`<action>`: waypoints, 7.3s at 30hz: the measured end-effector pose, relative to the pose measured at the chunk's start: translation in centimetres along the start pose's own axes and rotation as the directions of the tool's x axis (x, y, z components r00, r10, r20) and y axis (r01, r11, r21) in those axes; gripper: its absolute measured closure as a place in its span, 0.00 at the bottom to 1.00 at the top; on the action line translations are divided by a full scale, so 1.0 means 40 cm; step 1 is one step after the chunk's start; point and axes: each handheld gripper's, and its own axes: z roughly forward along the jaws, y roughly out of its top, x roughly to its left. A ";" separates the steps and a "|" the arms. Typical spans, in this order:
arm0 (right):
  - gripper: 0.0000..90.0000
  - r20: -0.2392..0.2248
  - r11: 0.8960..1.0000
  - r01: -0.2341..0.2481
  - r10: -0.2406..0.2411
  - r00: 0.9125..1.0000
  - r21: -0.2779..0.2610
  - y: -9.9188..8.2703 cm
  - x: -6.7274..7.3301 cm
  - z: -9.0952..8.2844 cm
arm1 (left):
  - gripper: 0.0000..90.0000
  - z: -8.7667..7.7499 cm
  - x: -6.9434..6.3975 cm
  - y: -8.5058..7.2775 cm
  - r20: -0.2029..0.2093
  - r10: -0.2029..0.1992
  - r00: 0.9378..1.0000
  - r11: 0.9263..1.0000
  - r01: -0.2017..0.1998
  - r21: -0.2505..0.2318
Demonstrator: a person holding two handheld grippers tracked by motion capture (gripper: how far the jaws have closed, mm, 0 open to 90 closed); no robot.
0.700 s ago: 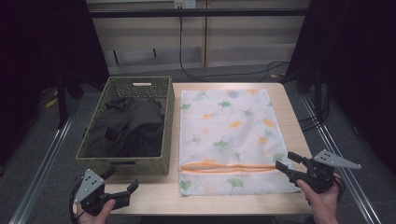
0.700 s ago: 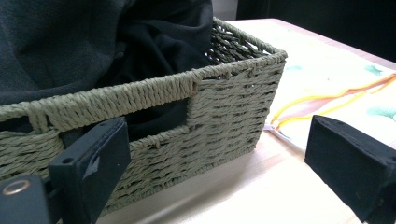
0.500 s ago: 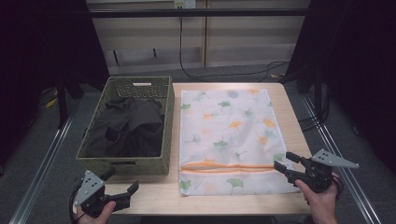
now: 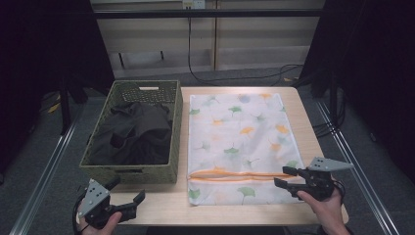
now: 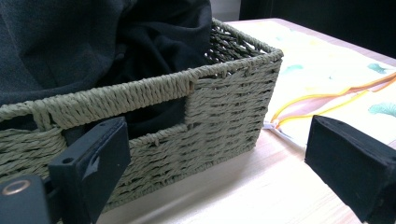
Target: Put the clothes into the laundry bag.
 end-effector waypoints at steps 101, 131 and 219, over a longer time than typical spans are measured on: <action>0.99 0.014 0.994 0.066 -0.068 0.998 0.083 0.151 -0.055 0.255 | 0.05 0.016 -0.012 0.000 0.076 0.031 0.997 0.999 -0.034 0.035; 0.99 0.025 0.984 0.056 -0.053 0.998 -0.171 0.321 -0.058 0.204 | 0.04 0.020 -0.015 0.008 0.101 -0.004 0.995 1.000 0.003 0.007; 1.00 0.034 0.991 0.074 -0.070 0.997 -0.115 0.297 -0.068 0.219 | 0.04 0.482 0.210 0.237 -0.047 0.302 0.952 0.739 -0.202 0.642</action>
